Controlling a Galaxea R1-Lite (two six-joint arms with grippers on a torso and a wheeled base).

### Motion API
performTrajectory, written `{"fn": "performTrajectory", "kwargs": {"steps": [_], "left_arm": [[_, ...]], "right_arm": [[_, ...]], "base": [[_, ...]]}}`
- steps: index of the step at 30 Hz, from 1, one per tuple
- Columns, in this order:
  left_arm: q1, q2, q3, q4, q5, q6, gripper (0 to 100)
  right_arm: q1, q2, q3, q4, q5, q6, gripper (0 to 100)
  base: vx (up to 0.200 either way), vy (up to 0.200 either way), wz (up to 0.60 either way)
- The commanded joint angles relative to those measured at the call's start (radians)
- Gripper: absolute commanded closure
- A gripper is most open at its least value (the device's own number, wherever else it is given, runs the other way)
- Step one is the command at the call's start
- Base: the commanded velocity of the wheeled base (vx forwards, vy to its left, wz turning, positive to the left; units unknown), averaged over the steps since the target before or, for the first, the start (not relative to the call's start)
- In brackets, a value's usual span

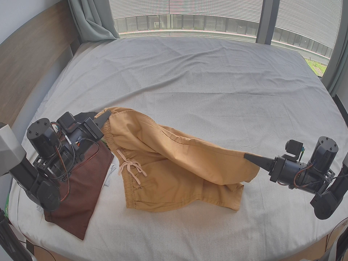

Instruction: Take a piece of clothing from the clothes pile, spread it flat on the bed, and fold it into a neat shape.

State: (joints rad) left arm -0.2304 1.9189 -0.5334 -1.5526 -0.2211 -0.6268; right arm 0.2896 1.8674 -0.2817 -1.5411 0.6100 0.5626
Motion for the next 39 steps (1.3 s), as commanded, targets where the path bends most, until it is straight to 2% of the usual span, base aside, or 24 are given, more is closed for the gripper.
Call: {"fn": "performTrajectory", "kwargs": {"steps": [1, 6, 26, 39], "left_arm": [[0.003, -0.055, 0.024, -0.001, -0.011, -0.001, 100], [0.006, -0.077, 0.036, -0.001, -0.047, 0.002, 100], [0.037, -0.126, 0.039, -0.001, -0.084, -0.001, 100], [0.086, -0.133, 0.046, -0.001, -0.152, 0.001, 100]], "right_arm": [[0.002, -0.004, -0.004, -0.001, 0.002, 0.000, 100], [0.000, -0.007, -0.024, -0.002, 0.001, 0.000, 100], [-0.012, -0.050, -0.068, -0.002, 0.001, 0.005, 100], [-0.066, -0.062, -0.105, -0.002, 0.001, 0.010, 100]], "base": [[0.000, 0.000, 0.00], [0.000, 0.000, 0.00], [0.000, 0.000, 0.00], [0.000, 0.000, 0.00]]}}
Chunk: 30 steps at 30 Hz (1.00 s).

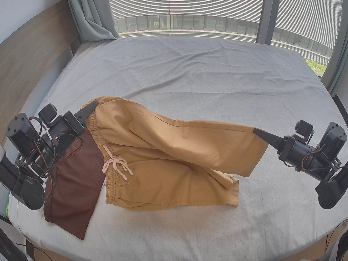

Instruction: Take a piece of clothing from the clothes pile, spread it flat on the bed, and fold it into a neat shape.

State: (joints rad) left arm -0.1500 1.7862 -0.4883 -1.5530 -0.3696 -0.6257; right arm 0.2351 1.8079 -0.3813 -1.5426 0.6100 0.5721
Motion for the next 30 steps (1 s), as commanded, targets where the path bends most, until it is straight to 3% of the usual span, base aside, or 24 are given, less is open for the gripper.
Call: {"fn": "performTrajectory", "kwargs": {"steps": [1, 20, 30], "left_arm": [[0.007, -0.001, 0.000, -0.001, -0.003, 0.000, 100], [0.013, 0.007, 0.022, -0.001, -0.025, 0.006, 100], [0.036, 0.070, 0.013, -0.001, -0.037, 0.069, 100]], "right_arm": [[-0.011, -0.002, -0.005, -0.001, 0.001, 0.000, 100], [-0.054, -0.001, -0.041, -0.001, 0.001, -0.001, 100], [-0.112, 0.004, -0.068, -0.001, 0.001, -0.003, 100]], "base": [[0.000, 0.000, 0.00], [0.000, 0.000, 0.00], [0.000, 0.000, 0.00]]}}
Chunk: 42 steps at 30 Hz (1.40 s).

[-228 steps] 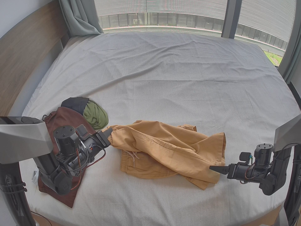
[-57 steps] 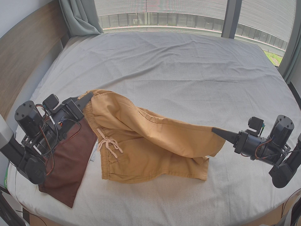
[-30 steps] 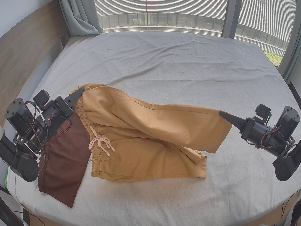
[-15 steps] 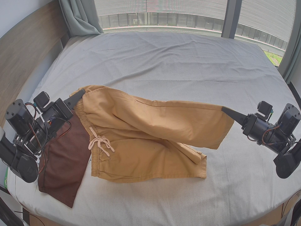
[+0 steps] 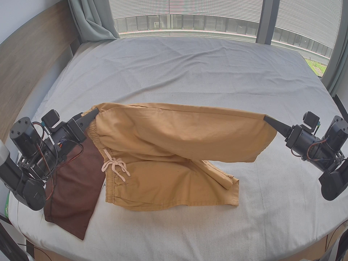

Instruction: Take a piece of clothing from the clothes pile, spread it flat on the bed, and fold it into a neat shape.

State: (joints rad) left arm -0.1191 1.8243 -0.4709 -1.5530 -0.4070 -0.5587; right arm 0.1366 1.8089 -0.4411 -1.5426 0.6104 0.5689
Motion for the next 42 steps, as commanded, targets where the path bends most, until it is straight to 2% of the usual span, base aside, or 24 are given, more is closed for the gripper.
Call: {"fn": "performTrajectory", "kwargs": {"steps": [1, 32, 37, 42], "left_arm": [[0.007, 0.035, -0.006, -0.001, 0.001, 0.002, 100], [0.013, 0.073, -0.026, -0.001, 0.007, 0.002, 100], [0.015, 0.165, -0.135, -0.001, 0.013, 0.005, 100], [0.015, 0.225, -0.190, -0.001, 0.040, 0.005, 100]], "right_arm": [[-0.018, 0.004, -0.015, -0.001, 0.000, 0.000, 100], [-0.045, 0.006, -0.036, 0.001, 0.000, -0.006, 100], [-0.040, 0.066, -0.096, 0.001, -0.060, -0.006, 100], [-0.038, 0.153, -0.139, 0.001, -0.063, -0.003, 100]], "base": [[0.000, 0.000, 0.00], [0.000, 0.000, 0.00], [0.000, 0.000, 0.00], [0.000, 0.000, 0.00]]}}
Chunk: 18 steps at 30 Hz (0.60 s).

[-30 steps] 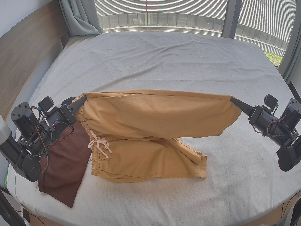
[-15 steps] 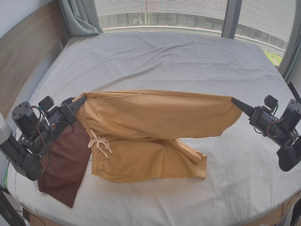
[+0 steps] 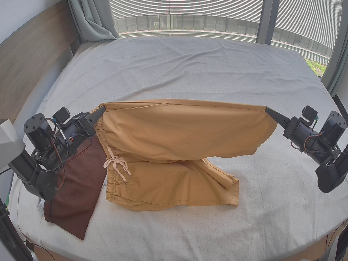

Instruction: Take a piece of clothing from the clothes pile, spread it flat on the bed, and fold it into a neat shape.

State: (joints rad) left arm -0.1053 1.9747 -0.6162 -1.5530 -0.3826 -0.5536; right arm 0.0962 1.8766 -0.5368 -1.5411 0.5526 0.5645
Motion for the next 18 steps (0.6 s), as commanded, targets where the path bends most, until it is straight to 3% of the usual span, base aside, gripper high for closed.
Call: {"fn": "performTrajectory", "kwargs": {"steps": [1, 9, 18], "left_arm": [[0.001, 0.079, -0.048, -0.001, 0.017, 0.000, 100], [0.003, 0.122, -0.105, -0.001, 0.034, -0.003, 100], [0.004, 0.208, -0.243, -0.001, 0.103, -0.005, 100]], "right_arm": [[0.002, 0.095, -0.051, -0.001, -0.005, 0.002, 100], [0.005, 0.164, -0.121, -0.002, -0.003, 0.005, 100], [0.000, 0.271, -0.264, -0.001, -0.005, 0.005, 100]], "base": [[0.000, 0.000, 0.00], [0.000, 0.000, 0.00], [0.000, 0.000, 0.00]]}}
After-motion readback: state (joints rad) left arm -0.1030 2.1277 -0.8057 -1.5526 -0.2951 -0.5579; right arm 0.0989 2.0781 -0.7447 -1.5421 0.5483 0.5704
